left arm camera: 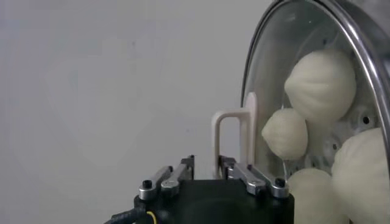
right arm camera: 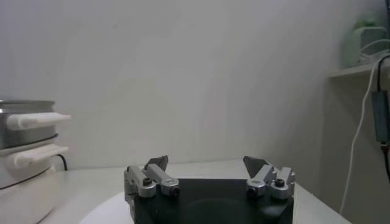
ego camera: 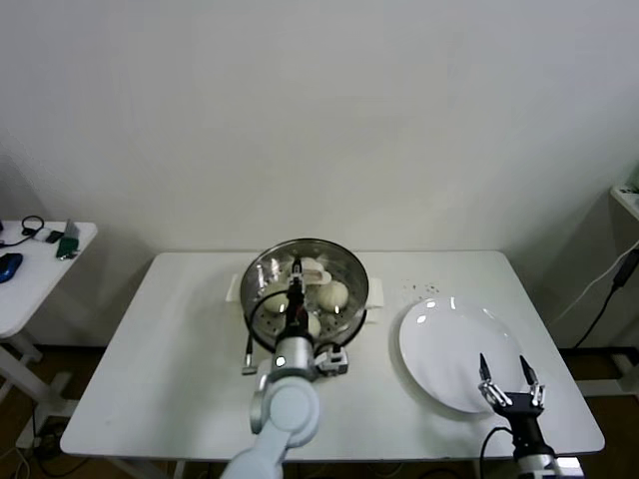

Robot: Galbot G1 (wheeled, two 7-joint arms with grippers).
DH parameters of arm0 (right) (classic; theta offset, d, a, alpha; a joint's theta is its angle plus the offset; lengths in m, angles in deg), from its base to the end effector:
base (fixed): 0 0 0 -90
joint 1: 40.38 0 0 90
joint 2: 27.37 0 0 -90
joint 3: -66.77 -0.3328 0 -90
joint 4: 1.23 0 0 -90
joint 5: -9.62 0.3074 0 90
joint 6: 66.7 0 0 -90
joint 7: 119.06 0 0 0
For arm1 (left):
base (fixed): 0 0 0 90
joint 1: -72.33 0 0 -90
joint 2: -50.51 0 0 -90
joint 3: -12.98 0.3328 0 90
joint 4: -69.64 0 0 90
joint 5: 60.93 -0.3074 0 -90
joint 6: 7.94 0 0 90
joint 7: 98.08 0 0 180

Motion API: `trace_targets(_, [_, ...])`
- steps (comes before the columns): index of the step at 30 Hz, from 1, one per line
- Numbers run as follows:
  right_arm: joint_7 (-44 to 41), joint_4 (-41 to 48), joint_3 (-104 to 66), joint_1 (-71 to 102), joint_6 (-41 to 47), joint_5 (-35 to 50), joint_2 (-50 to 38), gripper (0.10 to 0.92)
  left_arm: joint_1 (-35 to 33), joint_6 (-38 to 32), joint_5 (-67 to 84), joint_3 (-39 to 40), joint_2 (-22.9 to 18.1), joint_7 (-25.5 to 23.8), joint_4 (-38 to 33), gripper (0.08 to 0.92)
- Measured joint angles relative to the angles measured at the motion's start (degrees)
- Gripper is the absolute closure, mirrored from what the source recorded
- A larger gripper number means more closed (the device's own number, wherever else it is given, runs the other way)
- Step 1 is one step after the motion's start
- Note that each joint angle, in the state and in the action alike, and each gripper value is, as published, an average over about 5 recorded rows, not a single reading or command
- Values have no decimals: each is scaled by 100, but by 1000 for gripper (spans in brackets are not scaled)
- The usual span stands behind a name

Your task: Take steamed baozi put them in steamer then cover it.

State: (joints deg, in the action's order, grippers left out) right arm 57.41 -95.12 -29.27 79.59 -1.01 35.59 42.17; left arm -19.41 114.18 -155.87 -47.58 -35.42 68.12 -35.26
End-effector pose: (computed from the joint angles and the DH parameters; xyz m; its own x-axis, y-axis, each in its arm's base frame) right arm 0.1238 -0.1393 -0.3958 -0.9991 0.0431 -0.0057 0.0427 0.9978 0.0502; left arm 0.2506 -0.1276 -0.2712 -0.9988 -0.0489 0.0020 0.0023 -0.0060 1.0000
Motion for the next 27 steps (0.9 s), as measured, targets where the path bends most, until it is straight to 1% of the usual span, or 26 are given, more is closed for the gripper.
trace_targets(9, [60, -58, 50, -10, 87, 41, -4, 203, -156, -18, 370, 108, 263, -47, -504, 350])
trace_targets(12, [155, -106, 73, 18, 175, 35, -24, 203, -250, -87, 629, 91, 385, 27, -708, 265])
trace_targets(15, [265, -166, 91, 50, 281, -14, -38, 203, -371, -213, 1009, 31, 512, 198, -910, 201])
trace_targets(18, [365, -254, 91, 81, 376, -90, -45, 203, -530, -374, 1546, -95, 641, 444, -1099, 180])
trace_targets(21, [469, -359, 104, 116, 454, -171, -79, 203, -716, -545, 2230, -319, 772, 742, -1279, 178])
trace_targets(27, [678, -574, 179, 166, 572, -297, -164, 203, -1100, -1029, 3970, -1111, 1027, 1361, -1582, 177])
